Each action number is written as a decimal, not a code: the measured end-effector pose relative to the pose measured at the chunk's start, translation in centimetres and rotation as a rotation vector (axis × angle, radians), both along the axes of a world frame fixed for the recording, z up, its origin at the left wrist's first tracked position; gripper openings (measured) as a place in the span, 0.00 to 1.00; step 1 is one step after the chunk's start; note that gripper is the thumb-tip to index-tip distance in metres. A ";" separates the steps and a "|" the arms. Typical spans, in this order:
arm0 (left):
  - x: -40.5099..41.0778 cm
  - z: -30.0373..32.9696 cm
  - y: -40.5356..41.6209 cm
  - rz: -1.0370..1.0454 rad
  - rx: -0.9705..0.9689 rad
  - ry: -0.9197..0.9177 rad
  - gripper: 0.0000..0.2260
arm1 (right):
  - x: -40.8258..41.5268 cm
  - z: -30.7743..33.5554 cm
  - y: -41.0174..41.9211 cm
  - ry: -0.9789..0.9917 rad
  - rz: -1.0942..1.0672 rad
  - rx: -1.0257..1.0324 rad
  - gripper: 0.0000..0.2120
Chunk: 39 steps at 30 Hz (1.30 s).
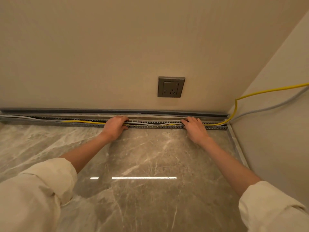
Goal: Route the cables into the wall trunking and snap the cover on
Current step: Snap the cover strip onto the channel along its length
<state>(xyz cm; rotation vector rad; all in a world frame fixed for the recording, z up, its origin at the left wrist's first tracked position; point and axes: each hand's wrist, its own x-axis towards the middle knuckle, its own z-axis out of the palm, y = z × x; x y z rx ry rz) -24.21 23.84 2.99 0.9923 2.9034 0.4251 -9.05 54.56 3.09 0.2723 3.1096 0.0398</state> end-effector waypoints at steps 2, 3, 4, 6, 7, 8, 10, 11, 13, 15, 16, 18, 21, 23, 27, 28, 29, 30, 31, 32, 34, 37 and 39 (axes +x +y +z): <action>0.0 0.1 -0.1 -0.011 -0.019 0.016 0.17 | 0.1 -0.2 0.1 0.029 -0.007 -0.030 0.22; -0.1 0.1 -0.1 -0.021 -0.034 0.025 0.18 | 0.2 -0.3 0.1 0.048 -0.010 -0.046 0.22; -0.2 0.2 -0.1 -0.034 -0.050 0.035 0.19 | 0.4 -0.4 0.2 0.067 -0.014 -0.062 0.21; -0.3 0.6 0.0 -0.068 -0.053 0.046 0.22 | 0.7 -0.6 0.2 0.092 -0.021 -0.082 0.21; -0.4 0.8 0.2 -0.088 -0.033 0.058 0.22 | 0.9 -0.7 0.1 0.101 -0.026 -0.087 0.22; -0.4 1.2 0.5 -0.111 -0.003 0.085 0.22 | 1.0 -0.7 0.1 0.112 -0.031 -0.091 0.23; -0.5 1.7 1.1 -0.158 0.059 0.181 0.19 | 1.2 -0.8 0.1 0.131 -0.040 -0.098 0.23; -0.6 1.9 1.4 -0.174 0.078 0.227 0.17 | 1.4 -0.8 0.0 0.138 -0.043 -0.103 0.24; -0.7 2.4 2.2 -0.176 0.070 0.289 0.13 | 1.4 -0.8 0.0 0.154 -0.054 -0.122 0.24; -1.0 2.6 2.9 -0.157 0.018 0.317 0.12 | 1.4 -0.8 -0.1 0.168 -0.064 -0.135 0.24; -1.0 2.5 3.1 -0.146 -0.013 0.321 0.12 | 1.4 -0.8 -0.1 0.172 -0.065 -0.136 0.24; -1.0 2.2 3.5 -0.118 -0.059 0.315 0.11 | 1.4 -0.9 -0.1 0.178 -0.061 -0.132 0.24; -0.9 1.4 3.8 -0.069 -0.067 0.295 0.10 | 1.3 -0.9 -0.3 0.179 -0.068 -0.138 0.24; -0.7 1.0 4.1 -0.031 -0.062 0.289 0.09 | 1.5 -0.9 -0.3 0.184 -0.076 -0.147 0.24; -0.4 0.8 4.6 0.023 -0.089 0.305 0.08 | 2.0 -1.0 -0.2 0.200 -0.083 -0.166 0.23; -0.3 0.8 4.7 0.034 -0.104 0.312 0.07 | 2.2 -1.0 -0.1 0.209 -0.098 -0.178 0.23; -0.3 0.8 4.8 0.045 -0.121 0.317 0.07 | 2.4 -1.0 -0.1 0.220 -0.118 -0.192 0.23; -0.2 0.8 4.9 0.056 -0.139 0.320 0.07 | 2.7 -1.0 -0.1 0.239 -0.139 -0.210 0.23; -0.2 0.8 5.0 0.069 -0.160 0.325 0.07 | 3.0 -1.0 0.0 0.264 -0.155 -0.226 0.23; -0.1 0.9 5.1 0.080 -0.180 0.329 0.07 | 3.2 -1.0 0.1 0.287 -0.168 -0.236 0.22; 0.0 1.2 5.2 0.084 -0.208 0.335 0.08 | 3.8 -1.0 0.5 0.316 -0.193 -0.245 0.21; -0.2 1.5 4.9 0.061 -0.244 0.378 0.10 | 4.4 -1.0 1.1 0.353 -0.229 -0.267 0.21; -0.3 1.8 4.3 0.064 -0.252 0.412 0.10 | 4.6 -1.0 1.4 0.390 -0.265 -0.288 0.19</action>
